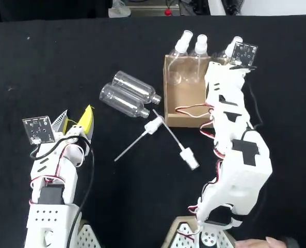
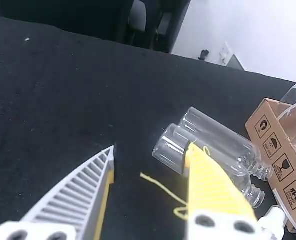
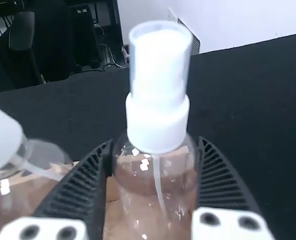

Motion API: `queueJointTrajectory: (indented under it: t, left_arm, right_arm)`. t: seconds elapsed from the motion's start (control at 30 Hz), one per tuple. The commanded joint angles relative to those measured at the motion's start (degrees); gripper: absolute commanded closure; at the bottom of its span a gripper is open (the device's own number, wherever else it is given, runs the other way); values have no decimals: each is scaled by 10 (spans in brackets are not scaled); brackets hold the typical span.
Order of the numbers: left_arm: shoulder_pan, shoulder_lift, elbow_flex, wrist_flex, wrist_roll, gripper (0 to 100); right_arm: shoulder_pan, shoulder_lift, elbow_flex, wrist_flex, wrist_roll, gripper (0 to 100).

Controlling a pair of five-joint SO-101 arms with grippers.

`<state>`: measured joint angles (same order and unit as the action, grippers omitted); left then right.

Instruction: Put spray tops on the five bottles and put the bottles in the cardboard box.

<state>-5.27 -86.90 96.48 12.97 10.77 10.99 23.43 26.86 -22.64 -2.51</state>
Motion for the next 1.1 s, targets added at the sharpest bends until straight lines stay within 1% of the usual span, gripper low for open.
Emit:
queueJointTrajectory:
  t: [0.0, 0.1, 0.23, 0.3, 0.67, 0.9, 1.07]
  left_arm:
    - [-3, 3, 13, -10, -3, 777]
    - [-3, 3, 13, -10, -3, 777]
    - [-3, 3, 13, -10, -3, 777]
    - [-3, 3, 13, -10, -3, 777]
    - [-3, 3, 13, -10, -3, 777]
    - [-3, 3, 13, -10, -3, 777]
    - [-3, 3, 13, -10, -3, 777]
  right_arm:
    - [-15, -4, -16, -7, -4, 806]
    - [-15, -4, -16, -7, -4, 779]
    - [-15, -6, -14, 11, -7, 660]
    - [-15, -7, -15, 36, -8, 629]
    - [-15, -11, -15, 44, -8, 626]
    - [-12, -75, 9, 54, -8, 627]
    - [-15, -111, 24, 116, -9, 627]
